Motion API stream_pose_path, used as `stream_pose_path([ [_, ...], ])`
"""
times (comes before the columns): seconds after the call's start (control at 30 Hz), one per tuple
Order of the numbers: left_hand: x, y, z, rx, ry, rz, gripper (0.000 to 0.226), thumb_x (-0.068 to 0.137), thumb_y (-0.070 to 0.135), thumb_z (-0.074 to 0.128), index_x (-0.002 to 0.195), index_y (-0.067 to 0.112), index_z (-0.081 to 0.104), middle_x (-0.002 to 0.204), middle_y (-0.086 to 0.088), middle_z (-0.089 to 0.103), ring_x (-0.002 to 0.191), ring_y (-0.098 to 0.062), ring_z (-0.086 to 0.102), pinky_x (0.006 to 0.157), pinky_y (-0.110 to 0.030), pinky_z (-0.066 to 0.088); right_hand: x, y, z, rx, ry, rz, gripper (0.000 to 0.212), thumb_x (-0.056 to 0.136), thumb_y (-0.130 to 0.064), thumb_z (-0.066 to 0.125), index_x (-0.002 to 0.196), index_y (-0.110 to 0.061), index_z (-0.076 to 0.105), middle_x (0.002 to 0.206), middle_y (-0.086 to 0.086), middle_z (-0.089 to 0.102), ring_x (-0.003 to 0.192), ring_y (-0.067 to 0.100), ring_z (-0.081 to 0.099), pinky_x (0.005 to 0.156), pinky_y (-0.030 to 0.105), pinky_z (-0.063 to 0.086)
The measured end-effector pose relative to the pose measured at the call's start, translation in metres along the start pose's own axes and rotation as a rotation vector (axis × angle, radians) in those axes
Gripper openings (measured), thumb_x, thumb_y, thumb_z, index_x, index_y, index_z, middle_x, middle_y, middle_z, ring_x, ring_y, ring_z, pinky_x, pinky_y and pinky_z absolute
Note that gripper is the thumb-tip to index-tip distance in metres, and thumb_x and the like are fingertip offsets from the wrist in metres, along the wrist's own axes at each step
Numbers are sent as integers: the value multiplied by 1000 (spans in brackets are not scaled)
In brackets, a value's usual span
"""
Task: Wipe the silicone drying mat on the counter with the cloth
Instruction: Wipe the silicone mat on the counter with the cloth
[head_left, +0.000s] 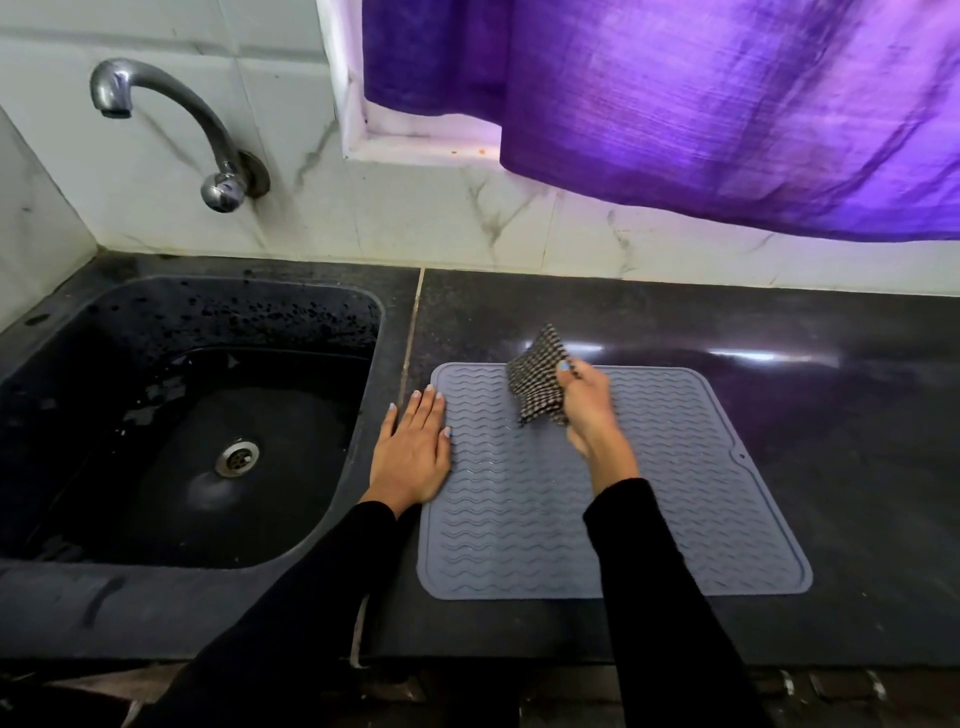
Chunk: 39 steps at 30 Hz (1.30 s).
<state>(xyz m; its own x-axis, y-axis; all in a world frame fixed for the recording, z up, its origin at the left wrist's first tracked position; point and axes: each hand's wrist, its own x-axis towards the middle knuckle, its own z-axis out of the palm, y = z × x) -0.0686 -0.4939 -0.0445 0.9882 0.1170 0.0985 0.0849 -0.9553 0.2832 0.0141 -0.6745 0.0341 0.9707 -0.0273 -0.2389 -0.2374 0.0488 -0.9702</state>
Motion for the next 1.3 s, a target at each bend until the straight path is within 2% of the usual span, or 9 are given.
stream_pose_path([
  [0.17, 0, -1, 1, 5, 3, -11, 81, 78, 50, -10, 149, 17, 10, 157, 1, 8, 144, -11, 2, 116, -35, -5, 17, -2, -63, -713, 224, -133, 57, 78, -12, 71, 128, -1, 48, 116, 17, 63, 110, 30, 57, 93, 36, 46],
  [0.33, 1, 0, 2, 10, 16, -11, 79, 80, 50, -7, 148, 17, 13, 157, 2, 11, 144, -11, 4, 116, -35, -4, 3, 47, -27, -1237, 135, -257, 48, 89, -5, 44, 136, -2, 36, 144, 19, 37, 135, 29, 32, 112, 34, 23],
  [0.47, 1, 1, 2, 14, 31, -10, 76, 82, 49, -4, 148, 17, 17, 156, 1, 13, 144, -12, 7, 116, -36, -1, 1, 53, -11, -1285, 157, -258, 54, 91, 0, 36, 143, 0, 22, 152, 19, 23, 142, 28, 19, 117, 35, 12],
  [0.67, 0, 2, 2, 49, 24, -24, 78, 80, 48, -7, 148, 17, 16, 156, 2, 12, 144, -11, 7, 115, -35, -2, -18, 48, 32, -1292, -86, -351, 58, 91, 2, 35, 145, -1, 14, 154, 17, 17, 143, 27, 15, 118, 34, 9],
  [0.83, 0, 1, 0, 43, 14, -21, 80, 79, 49, -9, 148, 18, 15, 156, 2, 12, 144, -11, 6, 115, -36, -1, -21, 28, 23, -934, -309, -310, 40, 92, -9, 48, 131, -8, 48, 126, 15, 58, 115, 28, 54, 95, 28, 39],
  [0.93, 0, 1, 0, 16, 17, -16, 80, 79, 50, -7, 148, 18, 16, 156, 1, 13, 144, -12, 8, 116, -36, 0, -16, -2, -4, -636, -148, -238, 25, 92, -10, 50, 114, -9, 62, 98, 12, 67, 95, 25, 61, 75, 25, 42],
  [1.07, -1, 1, 0, 18, 10, -26, 80, 79, 49, -7, 148, 17, 15, 157, 2, 12, 144, -11, 7, 116, -36, 0, -27, -13, -26, -941, 80, -543, 48, 93, -3, 43, 139, -12, 40, 139, 11, 48, 125, 27, 48, 105, 33, 37],
  [1.2, 0, 2, 0, 39, 2, -30, 81, 77, 49, -10, 149, 18, 13, 157, 2, 10, 144, -11, 6, 116, -36, 0, -41, 26, -29, -1251, -220, -513, 59, 94, -4, 41, 147, -23, 21, 154, 4, 22, 139, 23, 28, 115, 37, 24],
  [1.3, 1, 3, 0, 41, 0, -40, 82, 76, 49, -10, 149, 18, 13, 157, 3, 10, 144, -10, 5, 117, -36, 0, -56, 54, -29, -1402, -292, -457, 58, 98, -31, 29, 149, -13, 8, 157, 10, 6, 145, 23, 6, 117, 33, 3],
])
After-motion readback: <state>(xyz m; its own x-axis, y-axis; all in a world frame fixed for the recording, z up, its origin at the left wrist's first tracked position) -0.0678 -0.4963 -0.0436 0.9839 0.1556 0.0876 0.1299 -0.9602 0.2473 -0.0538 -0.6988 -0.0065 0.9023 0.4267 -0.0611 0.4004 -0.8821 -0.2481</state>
